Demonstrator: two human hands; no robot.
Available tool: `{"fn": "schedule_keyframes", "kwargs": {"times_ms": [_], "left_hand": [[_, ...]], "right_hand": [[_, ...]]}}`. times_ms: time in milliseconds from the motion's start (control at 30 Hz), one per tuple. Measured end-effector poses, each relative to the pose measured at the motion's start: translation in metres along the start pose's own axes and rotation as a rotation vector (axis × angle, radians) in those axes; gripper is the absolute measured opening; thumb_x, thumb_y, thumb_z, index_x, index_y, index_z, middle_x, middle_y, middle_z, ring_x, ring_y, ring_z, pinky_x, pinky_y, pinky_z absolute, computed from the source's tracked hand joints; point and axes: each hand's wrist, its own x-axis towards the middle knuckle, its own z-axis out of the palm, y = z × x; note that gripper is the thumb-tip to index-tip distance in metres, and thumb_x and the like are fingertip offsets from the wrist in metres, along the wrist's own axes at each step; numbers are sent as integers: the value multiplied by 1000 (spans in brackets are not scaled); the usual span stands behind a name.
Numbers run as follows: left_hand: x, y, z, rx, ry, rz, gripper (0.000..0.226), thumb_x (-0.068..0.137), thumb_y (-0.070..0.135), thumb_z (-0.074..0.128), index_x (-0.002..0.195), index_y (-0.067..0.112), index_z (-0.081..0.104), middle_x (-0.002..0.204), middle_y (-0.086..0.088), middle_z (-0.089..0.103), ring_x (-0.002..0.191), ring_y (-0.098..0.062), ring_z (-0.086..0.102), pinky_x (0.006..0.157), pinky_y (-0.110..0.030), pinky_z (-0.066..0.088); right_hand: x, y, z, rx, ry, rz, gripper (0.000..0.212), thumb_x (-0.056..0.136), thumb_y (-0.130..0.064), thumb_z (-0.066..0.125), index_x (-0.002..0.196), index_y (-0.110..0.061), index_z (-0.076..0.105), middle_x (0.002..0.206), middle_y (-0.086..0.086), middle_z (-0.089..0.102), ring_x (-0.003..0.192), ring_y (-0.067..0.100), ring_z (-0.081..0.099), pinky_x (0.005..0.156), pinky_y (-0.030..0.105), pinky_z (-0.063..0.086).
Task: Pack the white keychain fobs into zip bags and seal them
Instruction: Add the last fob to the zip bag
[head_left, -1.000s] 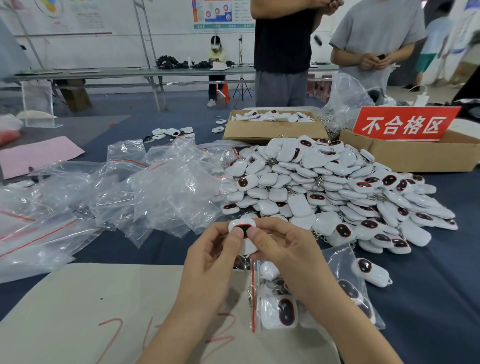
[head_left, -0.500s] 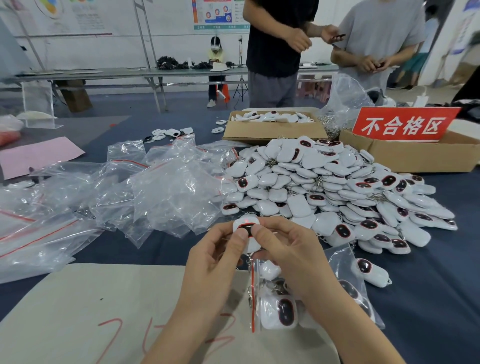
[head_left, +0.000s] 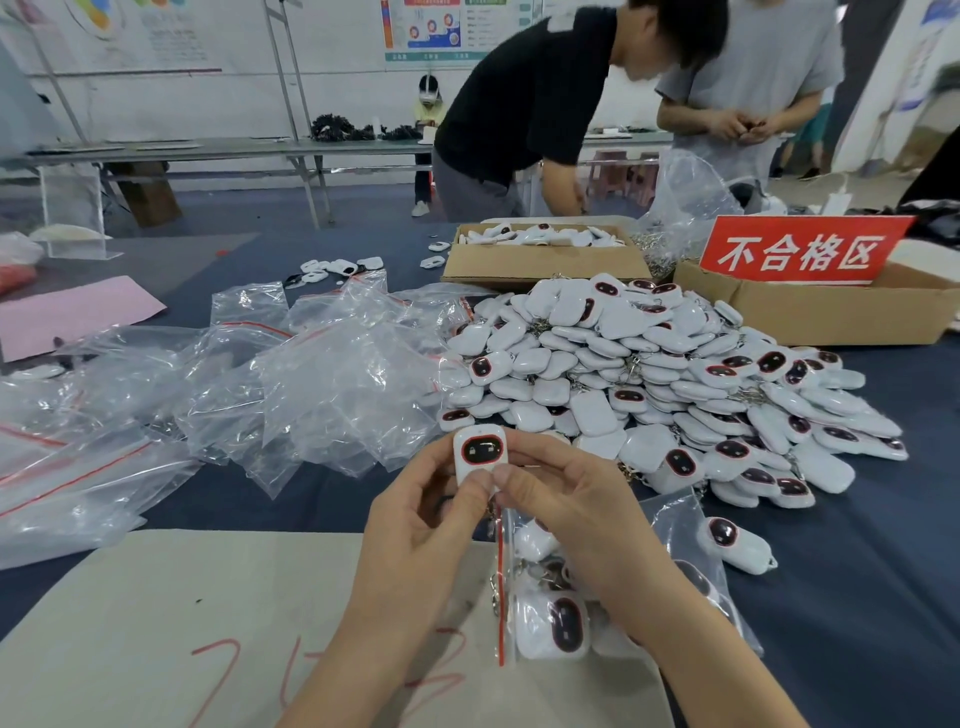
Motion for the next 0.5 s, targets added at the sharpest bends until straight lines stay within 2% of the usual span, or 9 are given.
{"fn": "schedule_keyframes", "kwargs": {"times_ms": [67, 167, 267, 400, 500], "left_hand": [[0, 0, 0, 23, 8, 4, 24, 88, 29, 66, 109, 40, 72, 94, 3, 77, 87, -17, 73, 81, -30, 61], [0, -1, -2, 48, 4, 16, 25, 88, 29, 66, 109, 41, 72, 91, -2, 75, 88, -33, 67, 82, -38, 59], [0, -1, -3, 55, -8, 21, 23, 92, 25, 68, 110, 39, 73, 89, -3, 75, 88, -36, 65, 81, -36, 57], [0, 0, -4, 64, -13, 18, 24, 92, 27, 67, 112, 40, 72, 90, 1, 75, 88, -30, 67, 81, -33, 58], [0, 1, -4, 55, 8, 20, 25, 91, 31, 70, 111, 45, 72, 96, 7, 77, 88, -13, 72, 80, -23, 59]], "right_hand": [[1, 1, 1, -6, 1, -8, 29, 91, -1, 67, 99, -27, 76, 95, -3, 78, 87, 7, 73, 76, 15, 55], [1, 2, 1, 14, 20, -16, 34, 90, 1, 68, 91, -30, 80, 90, -1, 78, 84, 7, 73, 75, 16, 55], [0, 2, 2, 3, 14, -22, 34, 90, -1, 69, 92, -33, 80, 90, -1, 78, 84, 8, 73, 76, 16, 55], [-1, 1, 3, 13, 20, -21, 32, 89, -1, 70, 94, -31, 80, 90, 0, 78, 84, 9, 73, 76, 16, 55], [0, 2, 3, 23, 28, -19, 29, 89, -2, 71, 93, -29, 80, 89, 0, 77, 83, 8, 73, 76, 16, 55]]}}
